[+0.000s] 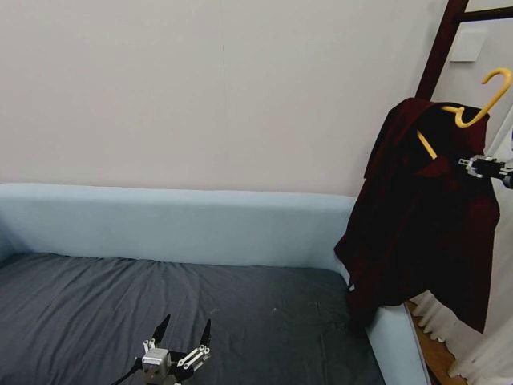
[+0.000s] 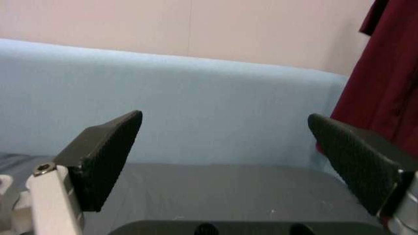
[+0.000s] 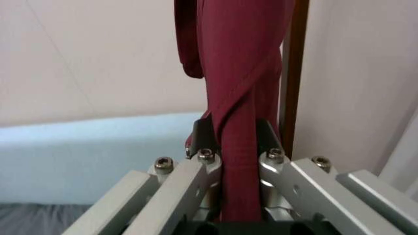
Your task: Pick up the clothes from the sofa and hang them on the clothes hanger.
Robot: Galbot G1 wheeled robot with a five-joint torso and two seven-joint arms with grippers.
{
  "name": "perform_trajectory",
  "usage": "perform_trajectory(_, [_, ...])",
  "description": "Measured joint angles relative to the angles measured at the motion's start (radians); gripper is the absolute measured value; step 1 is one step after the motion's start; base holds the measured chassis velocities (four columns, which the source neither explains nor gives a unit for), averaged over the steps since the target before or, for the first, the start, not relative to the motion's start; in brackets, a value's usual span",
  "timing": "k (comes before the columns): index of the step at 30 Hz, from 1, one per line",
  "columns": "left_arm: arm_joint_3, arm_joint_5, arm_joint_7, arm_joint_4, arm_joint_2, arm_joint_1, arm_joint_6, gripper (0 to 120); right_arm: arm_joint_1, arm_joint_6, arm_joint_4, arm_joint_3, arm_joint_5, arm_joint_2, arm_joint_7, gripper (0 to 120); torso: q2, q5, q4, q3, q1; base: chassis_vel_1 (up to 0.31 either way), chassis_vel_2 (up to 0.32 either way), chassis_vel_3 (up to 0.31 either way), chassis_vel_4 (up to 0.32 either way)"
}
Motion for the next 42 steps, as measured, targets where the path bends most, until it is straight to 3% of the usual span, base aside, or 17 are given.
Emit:
perform_trajectory(4, [0.0, 0.0, 0.0, 0.0, 0.0, 0.0, 0.0, 100, 0.006, 0.001, -0.008, -0.05, -0.094, 0.031, -0.05, 3, 0.0, 0.0, 0.0003, 0.0, 0.0, 0.0, 0.0, 0.0, 0.0])
perform_trajectory(8, [0.0, 0.0, 0.0, 0.0, 0.0, 0.0, 0.0, 100, 0.04, 0.009, -0.03, -0.159, -0.322, 0.073, -0.151, 3, 0.0, -0.0002, -0.0001, 0.0, 0.0, 0.0, 0.0, 0.0, 0.0])
perform_trajectory(9, [0.0, 0.0, 0.0, 0.0, 0.0, 0.0, 0.0, 100, 0.04, 0.009, -0.03, -0.159, -0.322, 0.073, -0.151, 3, 0.0, -0.0002, -0.0001, 0.0, 0.0, 0.0, 0.0, 0.0, 0.0])
perform_trajectory(11, [0.0, 0.0, 0.0, 0.0, 0.0, 0.0, 0.0, 100, 0.138, 0.041, -0.092, -0.263, -0.48, 0.117, -0.206, 3, 0.0, 0.0, 0.0, 0.0, 0.0, 0.0, 0.0, 0.0, 0.0])
perform_trajectory(13, [0.0, 0.0, 0.0, 0.0, 0.0, 0.0, 0.0, 100, 0.226, 0.046, -0.141, -0.346, -0.513, 0.138, -0.21, 3, 0.0, 0.0, 0.0004, 0.0, 0.0, 0.0, 0.0, 0.0, 0.0])
perform_trajectory(16, [0.0, 0.0, 0.0, 0.0, 0.0, 0.0, 0.0, 100, 0.304, 0.037, -0.177, -0.423, -0.509, 0.145, -0.205, 3, 0.0, 0.0002, 0.0006, 0.0, 0.0, 0.0, 0.0, 0.0, 0.0])
perform_trajectory(19, [0.0, 0.0, 0.0, 0.0, 0.0, 0.0, 0.0, 100, 0.574, -0.02, -0.25, -0.62, -0.415, 0.126, -0.163, 3, 0.0, -0.0005, 0.0004, 0.0, 0.0, 0.0, 0.0, 0.0, 0.0])
perform_trajectory(21, [0.0, 0.0, 0.0, 0.0, 0.0, 0.0, 0.0, 100, 0.612, -0.025, -0.257, -0.646, -0.402, 0.121, -0.16, 3, 0.0, -0.0011, 0.0003, 0.0, 0.0, 0.0, 0.0, 0.0, 0.0])
perform_trajectory(25, [0.0, 0.0, 0.0, 0.0, 0.0, 0.0, 0.0, 100, 0.876, -0.078, -0.305, -0.841, -0.292, 0.103, -0.098, 3, 0.0, 0.0002, 0.0001, 0.0, 0.0, 0.0, 0.0, 0.0, 0.0])
perform_trajectory(31, [0.0, 0.0, 0.0, 0.0, 0.0, 0.0, 0.0, 100, 1.094, -0.09, -0.349, -1.005, -0.232, 0.105, -0.058, 3, 0.0, -0.0006, -0.0001, 0.0, 0.0, 0.0, 0.0, 0.0, 0.0])
perform_trajectory(34, [0.0, 0.0, 0.0, 0.0, 0.0, 0.0, 0.0, 100, 1.236, -0.091, -0.422, -1.133, -0.221, 0.152, -0.042, 3, 0.0, 0.0002, 0.0, 0.0, 0.0, 0.0, 0.0, 0.0, 0.0])
perform_trajectory(42, [0.0, 0.0, 0.0, 0.0, 0.0, 0.0, 0.0, 100, 1.44, -0.091, -0.535, -1.329, -0.184, 0.238, 0.043, 3, 0.0, -0.0004, 0.0007, 0.0, 0.0, 0.0, 0.0, 0.0, 0.0])
